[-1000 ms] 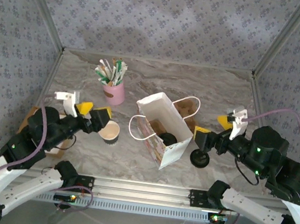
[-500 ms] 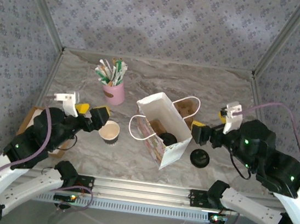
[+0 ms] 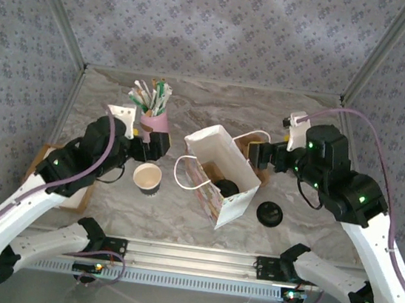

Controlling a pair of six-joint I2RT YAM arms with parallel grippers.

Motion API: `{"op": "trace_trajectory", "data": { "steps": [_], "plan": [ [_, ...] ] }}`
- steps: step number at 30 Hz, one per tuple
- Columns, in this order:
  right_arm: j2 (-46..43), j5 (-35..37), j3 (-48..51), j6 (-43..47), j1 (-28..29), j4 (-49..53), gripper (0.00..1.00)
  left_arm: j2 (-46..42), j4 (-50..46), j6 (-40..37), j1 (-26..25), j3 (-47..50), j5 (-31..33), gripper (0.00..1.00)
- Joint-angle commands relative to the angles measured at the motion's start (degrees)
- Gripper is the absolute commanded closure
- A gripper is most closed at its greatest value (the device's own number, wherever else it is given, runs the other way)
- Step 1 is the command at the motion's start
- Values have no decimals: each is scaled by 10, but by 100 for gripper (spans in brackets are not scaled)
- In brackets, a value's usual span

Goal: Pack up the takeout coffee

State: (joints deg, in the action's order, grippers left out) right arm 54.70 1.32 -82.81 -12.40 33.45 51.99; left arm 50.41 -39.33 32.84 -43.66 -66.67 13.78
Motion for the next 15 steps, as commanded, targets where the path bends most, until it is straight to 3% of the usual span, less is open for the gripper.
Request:
{"op": "trace_trajectory", "data": {
  "steps": [1,15],
  "plan": [
    [8,-60,-27,3,-32,-17,0,21,-26,-21,22,-44,-32,0],
    [63,-140,-62,-50,-141,8,0,94,-42,-30,113,-90,-133,1]
  ]
}}
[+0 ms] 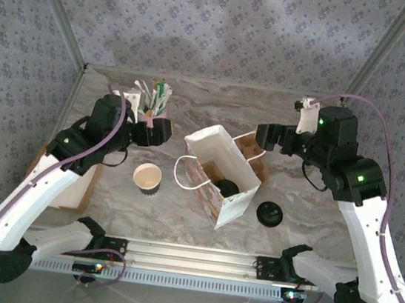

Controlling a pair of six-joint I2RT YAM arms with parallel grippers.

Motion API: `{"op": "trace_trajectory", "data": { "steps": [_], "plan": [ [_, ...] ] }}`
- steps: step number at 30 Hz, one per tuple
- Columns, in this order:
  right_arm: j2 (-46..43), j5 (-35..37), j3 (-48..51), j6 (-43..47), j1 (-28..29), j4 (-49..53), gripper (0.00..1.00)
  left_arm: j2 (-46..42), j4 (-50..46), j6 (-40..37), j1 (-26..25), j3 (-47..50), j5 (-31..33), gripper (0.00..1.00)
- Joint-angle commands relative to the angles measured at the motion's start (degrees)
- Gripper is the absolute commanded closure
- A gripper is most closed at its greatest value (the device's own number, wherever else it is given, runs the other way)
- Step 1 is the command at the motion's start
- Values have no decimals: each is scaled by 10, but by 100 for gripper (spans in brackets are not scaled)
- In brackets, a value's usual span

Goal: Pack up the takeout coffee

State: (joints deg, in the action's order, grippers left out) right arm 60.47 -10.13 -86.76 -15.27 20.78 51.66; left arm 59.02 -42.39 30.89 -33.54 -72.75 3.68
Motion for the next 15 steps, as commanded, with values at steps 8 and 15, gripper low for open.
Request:
{"op": "trace_trajectory", "data": {
  "steps": [8,15],
  "plan": [
    [73,-6,-68,-73,-71,73,0,34,-15,-16,41,-43,-63,0],
    [93,57,-75,-145,-137,99,0,48,-15,-21,75,-46,-89,1]
  ]
}}
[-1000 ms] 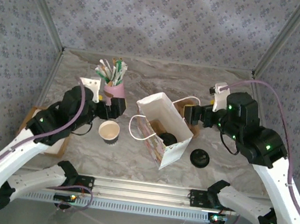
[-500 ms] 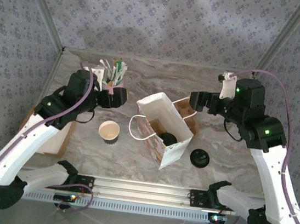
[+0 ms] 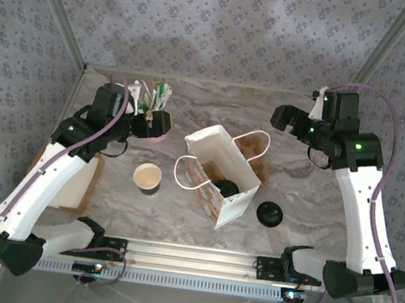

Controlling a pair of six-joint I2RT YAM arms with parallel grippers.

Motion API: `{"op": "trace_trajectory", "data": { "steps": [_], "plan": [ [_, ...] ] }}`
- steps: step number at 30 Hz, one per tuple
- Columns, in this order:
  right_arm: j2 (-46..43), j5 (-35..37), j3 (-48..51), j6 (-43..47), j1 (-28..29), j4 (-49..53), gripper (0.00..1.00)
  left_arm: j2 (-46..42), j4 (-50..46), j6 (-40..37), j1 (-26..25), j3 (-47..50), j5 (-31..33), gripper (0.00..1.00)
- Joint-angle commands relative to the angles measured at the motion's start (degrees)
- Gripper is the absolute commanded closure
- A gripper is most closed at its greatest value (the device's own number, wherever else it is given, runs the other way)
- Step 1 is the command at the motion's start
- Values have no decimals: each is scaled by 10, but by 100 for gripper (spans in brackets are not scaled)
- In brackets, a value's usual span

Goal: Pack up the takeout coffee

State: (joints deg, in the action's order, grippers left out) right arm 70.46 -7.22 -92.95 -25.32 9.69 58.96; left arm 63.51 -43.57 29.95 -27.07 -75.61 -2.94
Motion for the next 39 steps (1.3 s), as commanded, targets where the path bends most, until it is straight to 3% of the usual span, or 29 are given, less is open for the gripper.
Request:
{"op": "trace_trajectory", "data": {
  "steps": [1,11,18,27,39],
  "plan": [
    [-12,7,-6,-51,-44,20,0,5,-4,-12,16,-17,-27,1],
    [2,-130,73,-136,-157,-44,0,18,-24,-25,57,-30,-55,1],
    [31,-180,99,-138,-169,-91,0,17,-17,-25,64,-10,-64,2],
    [36,-254,118,-116,-152,-168,0,36,-36,-38,72,-34,-38,11],
    [54,-198,50,-23,-36,-163,0,69,-84,-64,80,-90,18,35]
  ]
}}
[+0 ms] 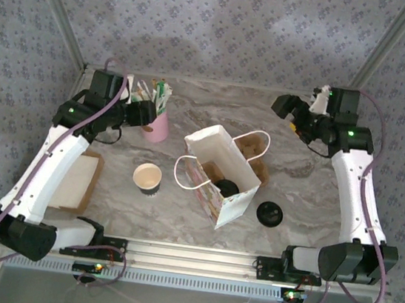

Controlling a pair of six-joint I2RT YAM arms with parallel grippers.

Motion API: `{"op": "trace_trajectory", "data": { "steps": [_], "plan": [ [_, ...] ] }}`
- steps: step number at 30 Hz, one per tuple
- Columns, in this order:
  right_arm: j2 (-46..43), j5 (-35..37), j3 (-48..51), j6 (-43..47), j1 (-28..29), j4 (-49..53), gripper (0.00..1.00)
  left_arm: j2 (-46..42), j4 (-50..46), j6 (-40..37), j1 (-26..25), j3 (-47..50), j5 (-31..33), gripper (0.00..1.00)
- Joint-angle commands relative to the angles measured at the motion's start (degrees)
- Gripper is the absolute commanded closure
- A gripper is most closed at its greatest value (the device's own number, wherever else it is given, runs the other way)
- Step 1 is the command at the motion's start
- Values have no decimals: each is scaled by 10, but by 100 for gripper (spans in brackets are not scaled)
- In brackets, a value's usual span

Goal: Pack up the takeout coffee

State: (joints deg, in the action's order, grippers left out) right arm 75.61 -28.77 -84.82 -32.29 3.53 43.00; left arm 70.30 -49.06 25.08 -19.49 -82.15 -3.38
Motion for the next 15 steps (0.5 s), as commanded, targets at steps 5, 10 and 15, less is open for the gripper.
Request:
{"op": "trace_trajectory", "data": {
  "steps": [5,10,15],
  "plan": [
    [11,25,-65,86,80,-7,0,-9,-47,-21,8,-21,37,42],
    [52,31,-130,118,136,12,1,-16,-46,-18,38,-11,14,42],
    [111,12,-190,135,170,23,6,-3,-40,-20,63,-16,-13,42]
  ]
}}
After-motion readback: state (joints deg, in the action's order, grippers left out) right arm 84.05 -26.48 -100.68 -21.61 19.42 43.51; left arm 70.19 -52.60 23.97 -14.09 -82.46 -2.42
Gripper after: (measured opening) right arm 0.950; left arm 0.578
